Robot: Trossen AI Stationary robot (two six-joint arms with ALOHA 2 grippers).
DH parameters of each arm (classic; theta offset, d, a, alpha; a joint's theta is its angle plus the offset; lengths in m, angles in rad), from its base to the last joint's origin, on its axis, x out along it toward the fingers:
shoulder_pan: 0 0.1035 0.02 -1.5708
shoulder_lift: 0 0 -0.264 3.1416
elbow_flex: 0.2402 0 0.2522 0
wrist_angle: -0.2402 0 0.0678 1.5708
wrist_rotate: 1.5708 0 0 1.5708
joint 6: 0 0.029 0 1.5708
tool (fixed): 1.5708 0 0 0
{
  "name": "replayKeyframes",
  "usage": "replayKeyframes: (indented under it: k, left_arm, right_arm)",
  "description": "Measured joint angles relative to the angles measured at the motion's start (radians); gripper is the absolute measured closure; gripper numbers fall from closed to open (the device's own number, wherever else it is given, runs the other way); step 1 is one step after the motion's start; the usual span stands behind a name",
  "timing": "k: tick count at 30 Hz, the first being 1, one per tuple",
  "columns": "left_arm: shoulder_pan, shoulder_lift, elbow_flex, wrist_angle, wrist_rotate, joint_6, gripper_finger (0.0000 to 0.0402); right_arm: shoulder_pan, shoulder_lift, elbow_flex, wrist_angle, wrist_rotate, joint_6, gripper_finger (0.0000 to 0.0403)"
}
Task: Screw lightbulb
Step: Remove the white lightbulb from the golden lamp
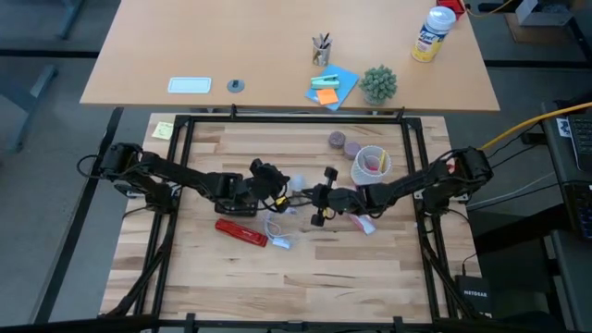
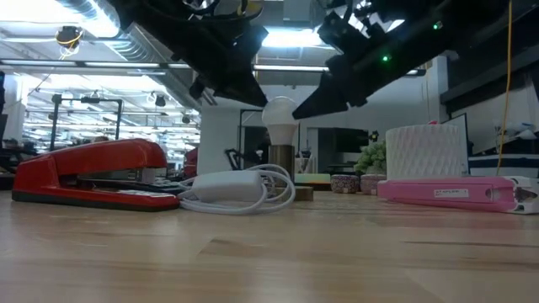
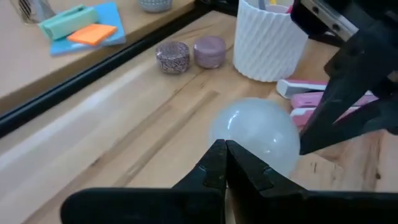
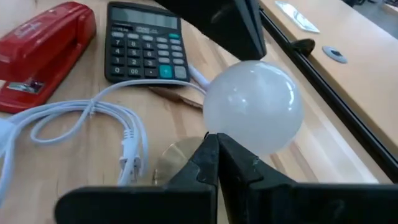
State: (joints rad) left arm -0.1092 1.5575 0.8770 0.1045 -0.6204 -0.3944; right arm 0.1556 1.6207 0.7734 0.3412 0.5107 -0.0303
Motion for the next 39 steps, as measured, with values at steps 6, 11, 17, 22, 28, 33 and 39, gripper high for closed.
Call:
replayKeyframes:
  k: [6,11,17,22,28,33,39]
  left_arm:
    - [-0.038,0.002,0.000,-0.048,0.032,-0.050,0.0402]
    - [-0.069,0.002,0.000,-0.049,0.045,-0.056,0.0401]
    - [-0.096,0.002,0.000,-0.039,-0.032,-0.043,0.0401]
    - [-0.091,0.002,0.000,-0.023,-0.342,-0.061,0.0401]
    - [-0.010,0.001,0.001,0.008,-0.409,0.010,0.0401]
    - [0.096,0.001,0.001,0.003,-0.210,0.034,0.0401]
    - [0.159,0.001,0.001,0.003,0.050,0.058,0.0401]
  right_arm:
    - [-0.044,0.001,0.000,0.008,0.006,0.023,0.0395]
    - [-0.075,0.001,0.000,0.009,0.008,0.075,0.0395]
    - [-0.084,0.000,0.000,0.009,0.008,0.079,0.0395]
    - [-0.051,-0.030,0.000,0.010,-0.012,0.077,0.0395]
    - [-0.007,-0.041,0.000,0.008,-0.018,0.071,0.0395]
    - [-0.007,-0.034,0.000,0.007,-0.032,0.044,0.0395]
    - [-0.050,-0.034,0.000,0.007,-0.033,0.025,0.0395]
